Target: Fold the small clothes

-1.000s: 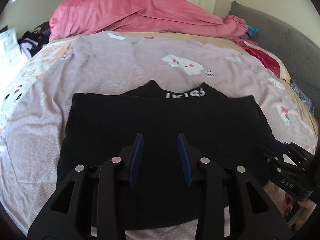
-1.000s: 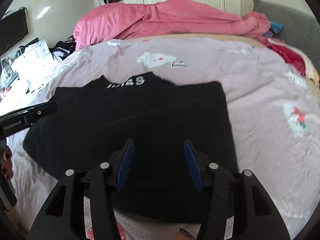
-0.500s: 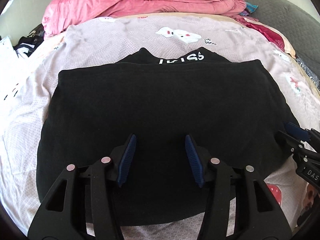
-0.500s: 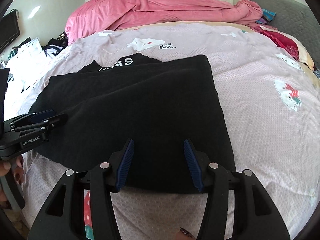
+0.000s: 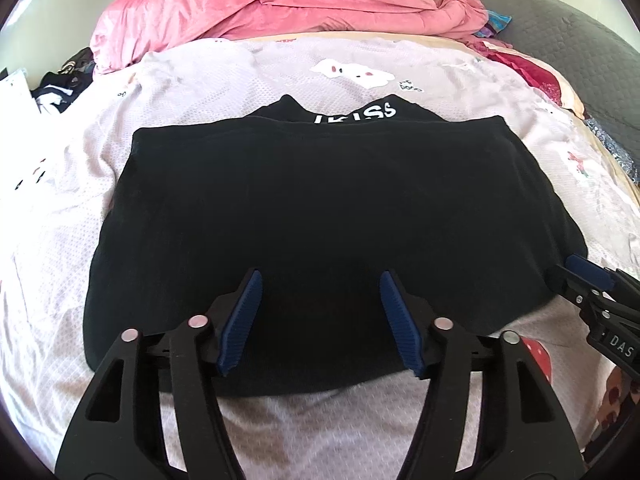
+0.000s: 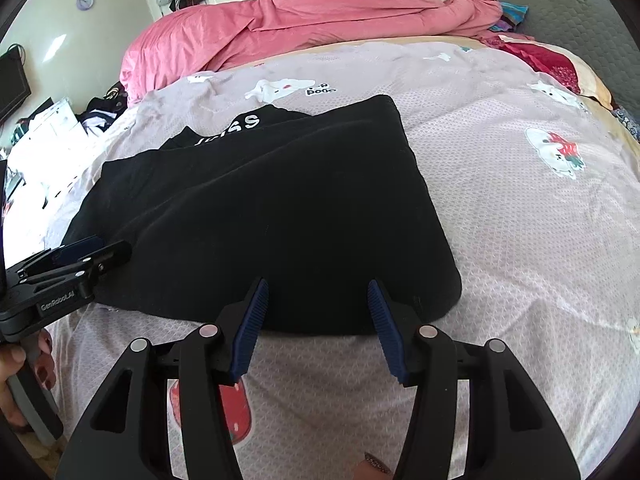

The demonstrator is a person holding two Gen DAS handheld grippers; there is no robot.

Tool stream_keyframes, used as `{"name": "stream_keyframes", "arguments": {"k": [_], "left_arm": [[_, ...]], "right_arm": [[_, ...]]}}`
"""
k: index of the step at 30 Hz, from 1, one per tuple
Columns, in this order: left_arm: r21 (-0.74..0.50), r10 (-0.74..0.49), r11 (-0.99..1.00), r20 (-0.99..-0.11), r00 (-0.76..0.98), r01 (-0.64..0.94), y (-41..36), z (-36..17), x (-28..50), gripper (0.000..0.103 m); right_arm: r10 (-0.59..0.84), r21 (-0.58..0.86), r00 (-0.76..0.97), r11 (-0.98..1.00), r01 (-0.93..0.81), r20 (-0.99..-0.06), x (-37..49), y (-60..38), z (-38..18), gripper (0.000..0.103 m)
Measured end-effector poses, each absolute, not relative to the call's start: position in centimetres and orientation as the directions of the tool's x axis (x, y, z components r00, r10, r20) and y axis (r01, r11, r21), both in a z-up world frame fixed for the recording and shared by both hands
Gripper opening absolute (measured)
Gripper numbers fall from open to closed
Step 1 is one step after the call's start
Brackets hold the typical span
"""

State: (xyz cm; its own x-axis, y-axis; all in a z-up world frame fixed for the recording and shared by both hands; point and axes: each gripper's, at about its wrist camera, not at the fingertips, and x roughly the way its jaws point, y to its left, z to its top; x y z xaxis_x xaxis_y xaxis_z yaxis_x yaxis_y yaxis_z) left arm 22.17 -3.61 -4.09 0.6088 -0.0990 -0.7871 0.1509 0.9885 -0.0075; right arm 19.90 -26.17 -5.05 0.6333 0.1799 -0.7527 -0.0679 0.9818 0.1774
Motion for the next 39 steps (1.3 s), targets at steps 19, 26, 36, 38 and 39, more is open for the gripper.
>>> {"name": "stream_keyframes", "arguments": {"k": [19, 26, 36, 38, 39], "left_arm": [[-0.026, -0.077, 0.996, -0.771, 0.632, 0.089, 0.0, -1.8, 19.5, 0.078], [-0.031, -0.007, 0.999, -0.755, 0.656, -0.025, 4.9, 0.4, 20.6, 0.091], [-0.018, 0.064, 0.992, -0.779, 0.623, -0.125, 11.2, 0.2, 23.3, 0.091], [-0.023, 0.068, 0.990, -0.781, 0.620, -0.137, 12.1, 0.3, 24.0, 0.091], [-0.026, 0.068, 0.990, -0.783, 0.619, -0.142, 12.4, 0.4, 24.2, 0.091]], "right_arm": [[0.178, 0.171, 0.669, 0.982, -0.077, -0.722, 17.4, -25.2, -3.2, 0.072], [0.222, 0.129, 0.700, 0.974, -0.184, -0.679, 16.6, -20.7, -0.7, 0.089], [0.327, 0.072, 0.674, 0.923, -0.378, -0.662, 17.2, -11.3, -0.1, 0.094], [0.337, 0.056, 0.669, 0.913, -0.404, -0.663, 17.5, -9.5, -0.5, 0.094], [0.339, 0.048, 0.662, 0.908, -0.416, -0.669, 17.7, -8.7, -0.6, 0.094]]}}
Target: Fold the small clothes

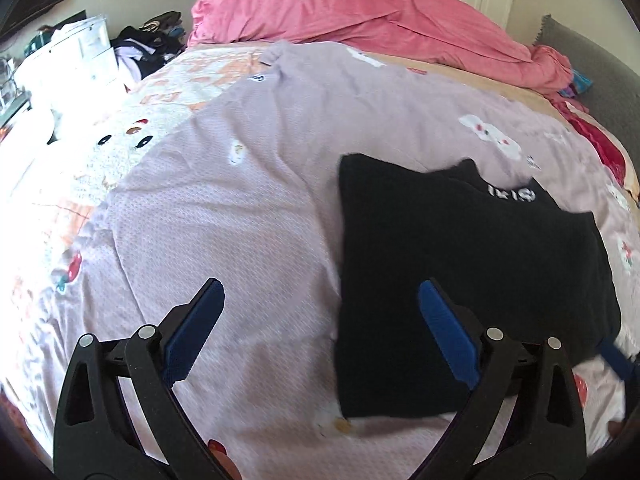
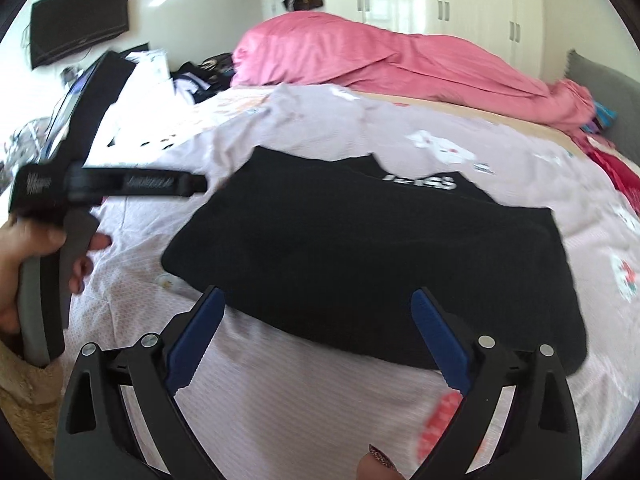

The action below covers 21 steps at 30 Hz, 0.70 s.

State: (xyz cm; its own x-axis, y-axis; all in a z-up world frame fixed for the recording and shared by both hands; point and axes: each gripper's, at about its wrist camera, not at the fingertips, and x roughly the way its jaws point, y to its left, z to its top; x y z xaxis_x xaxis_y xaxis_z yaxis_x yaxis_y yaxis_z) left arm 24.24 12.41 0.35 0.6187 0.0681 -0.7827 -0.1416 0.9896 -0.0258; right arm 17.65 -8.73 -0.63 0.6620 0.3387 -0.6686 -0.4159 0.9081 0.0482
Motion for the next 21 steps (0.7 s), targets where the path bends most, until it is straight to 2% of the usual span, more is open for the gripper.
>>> {"name": "stream_keyframes", "arguments": {"k": [8, 15, 21], "left_arm": [[0.006, 0.102, 0.987, -0.795, 0.597, -0.161, 14.7, 0.0, 26.8, 0.091], [0.019, 0.098, 0.989, -0.815, 0.571, -0.144, 14.4, -1.2, 28.8, 0.091], [0.030, 0.097, 0.992, -0.813, 0.574, -0.125, 13.6, -1.1, 30.2, 0.091]], "right_arm": [[0.335, -0.036, 0.625, 0.863, -0.504, -0.705, 18.8, -2.9, -2.5, 0.094], [0.288, -0.138, 0.611, 0.821, -0.554, -0.737, 19.2, 0.8, -4.8, 0.094], [0.205, -0.258, 0.653, 0.801, -0.540, -0.729, 20.3, 2.7, -5.9, 0.094]]}}
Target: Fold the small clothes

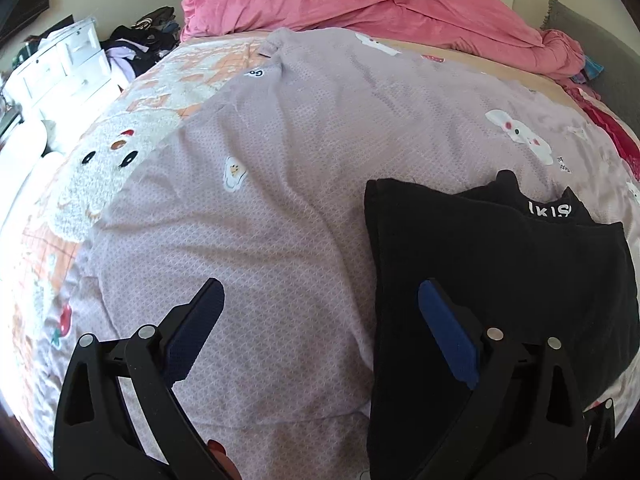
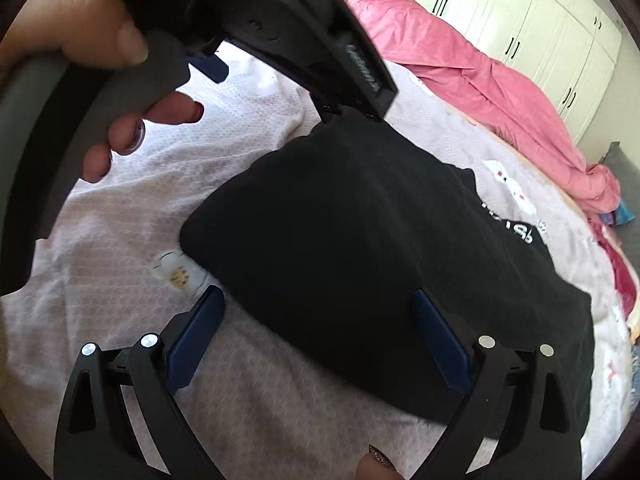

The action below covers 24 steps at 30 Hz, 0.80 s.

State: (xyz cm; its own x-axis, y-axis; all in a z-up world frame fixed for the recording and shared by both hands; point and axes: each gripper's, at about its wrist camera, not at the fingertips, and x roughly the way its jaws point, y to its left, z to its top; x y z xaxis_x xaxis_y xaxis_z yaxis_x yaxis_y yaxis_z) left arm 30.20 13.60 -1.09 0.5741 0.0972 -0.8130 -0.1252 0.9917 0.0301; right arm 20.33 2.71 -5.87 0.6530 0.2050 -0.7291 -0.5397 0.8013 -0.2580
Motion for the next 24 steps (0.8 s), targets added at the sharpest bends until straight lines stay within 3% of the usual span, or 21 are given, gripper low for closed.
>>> {"name": "stream_keyframes", "arguments": {"k": [7, 8, 10, 12, 14, 17, 20, 21, 24], "left_arm": [[0.000, 0.062, 0.994, -0.834, 0.548, -0.111, 13.3, -1.8, 32.1, 0.091], [-0.013, 0.048, 0.994, -0.838, 0.543, -0.108, 13.2, -1.9, 32.4, 0.091], [-0.040, 0.021, 0.994, -0.844, 0.536, -0.102, 13.1, -2.0, 32.8, 0.091], [-0.071, -0.008, 0.993, -0.846, 0.533, -0.097, 13.0, -2.0, 33.0, 0.091], [-0.087, -0.025, 0.992, -0.847, 0.531, -0.092, 12.7, -1.7, 33.3, 0.091], [-0.146, -0.089, 0.987, -0.848, 0.522, -0.068, 11.9, -1.5, 33.5, 0.091], [-0.240, -0.187, 0.970, -0.847, 0.497, -0.044, 10.9, -1.6, 33.6, 0.091], [-0.256, -0.204, 0.966, -0.843, 0.498, -0.038, 10.5, -1.5, 33.6, 0.088], [-0.313, -0.262, 0.949, -0.836, 0.482, -0.027, 9.5, -1.4, 33.7, 0.056]], "right_arm": [[0.187, -0.291, 0.683, 0.803, -0.520, -0.706, 21.9, 3.3, -6.2, 0.092], [0.200, -0.282, 0.687, 0.805, -0.521, -0.698, 22.0, 3.1, -6.0, 0.080], [0.221, -0.258, 0.692, 0.816, -0.517, -0.688, 22.0, 2.5, -5.6, 0.069], [0.263, -0.213, 0.699, 0.831, -0.515, -0.665, 21.9, 1.5, -4.9, 0.041], [0.329, -0.121, 0.702, 0.853, -0.508, -0.631, 21.8, -0.2, -3.7, 0.025], [0.385, 0.000, 0.699, 0.876, -0.483, -0.602, 22.0, -2.4, -2.7, 0.017], [0.421, 0.072, 0.706, 0.881, -0.468, -0.570, 21.7, -4.2, -2.0, 0.015], [0.429, 0.085, 0.705, 0.880, -0.467, -0.565, 21.7, -4.5, -1.9, 0.015], [0.451, 0.136, 0.712, 0.880, -0.455, -0.538, 21.6, -6.0, -1.4, 0.015]]}}
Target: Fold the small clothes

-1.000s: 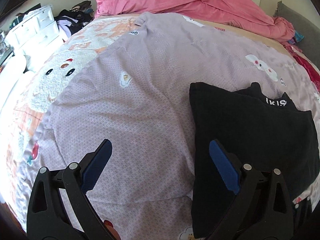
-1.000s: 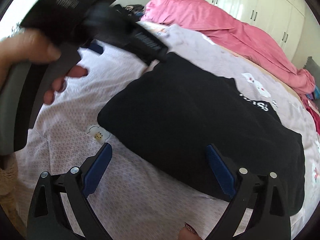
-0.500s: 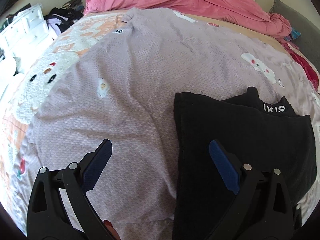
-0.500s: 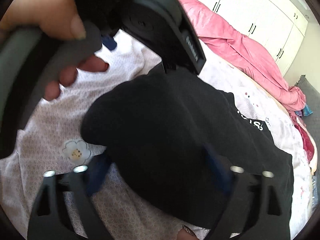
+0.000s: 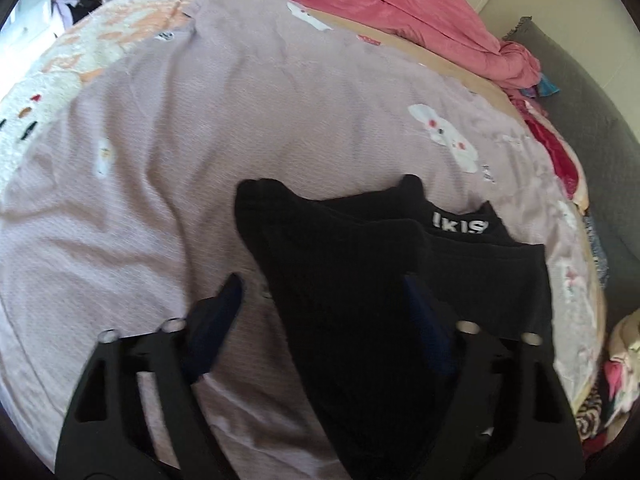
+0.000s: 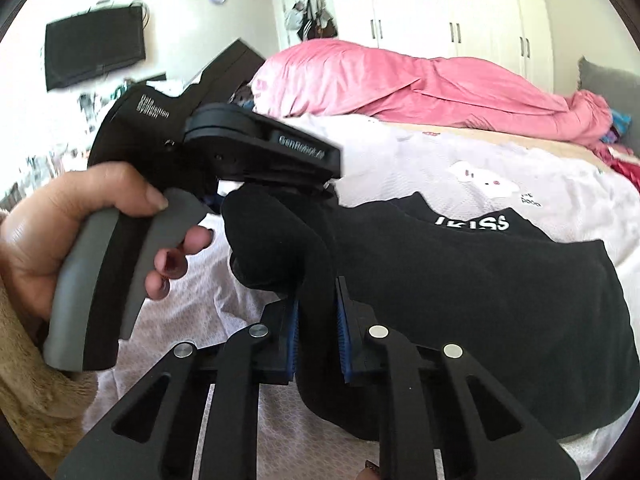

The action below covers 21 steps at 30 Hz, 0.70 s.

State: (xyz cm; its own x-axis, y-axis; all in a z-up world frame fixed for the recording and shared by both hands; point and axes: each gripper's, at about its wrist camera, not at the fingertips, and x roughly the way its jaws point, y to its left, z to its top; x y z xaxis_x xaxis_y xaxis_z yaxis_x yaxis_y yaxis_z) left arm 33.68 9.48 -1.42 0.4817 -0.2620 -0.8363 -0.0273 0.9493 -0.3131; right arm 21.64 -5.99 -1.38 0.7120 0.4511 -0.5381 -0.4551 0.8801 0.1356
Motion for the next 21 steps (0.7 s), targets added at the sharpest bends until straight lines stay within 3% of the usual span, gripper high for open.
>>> {"name": "stream_keyframes", "arguments": {"k": [3, 4, 7, 21], "left_arm": [[-0.323, -0.276, 0.946, -0.834, 0.478, -0.017, 7.9, -0.7, 33.7, 0.043], [-0.314, -0.270, 0.949, -0.834, 0.482, -0.011, 7.5, -0.4, 33.6, 0.030], [-0.287, -0.247, 0.958, -0.830, 0.500, -0.002, 6.1, 0.8, 33.5, 0.015], [-0.180, -0.215, 0.977, -0.807, 0.550, 0.117, -4.3, 5.5, 32.8, 0.014]], "right_arm": [[0.467, 0.172, 0.714, 0.877, -0.448, -0.521, 21.2, -7.1, -1.1, 0.014], [0.472, 0.184, 0.715, 0.876, -0.445, -0.516, 21.3, -7.4, -1.1, 0.014], [0.487, 0.228, 0.718, 0.872, -0.434, -0.496, 21.2, -8.6, -0.8, 0.014], [0.519, 0.409, 0.749, 0.840, -0.357, -0.412, 19.7, -17.1, 0.3, 0.010]]}}
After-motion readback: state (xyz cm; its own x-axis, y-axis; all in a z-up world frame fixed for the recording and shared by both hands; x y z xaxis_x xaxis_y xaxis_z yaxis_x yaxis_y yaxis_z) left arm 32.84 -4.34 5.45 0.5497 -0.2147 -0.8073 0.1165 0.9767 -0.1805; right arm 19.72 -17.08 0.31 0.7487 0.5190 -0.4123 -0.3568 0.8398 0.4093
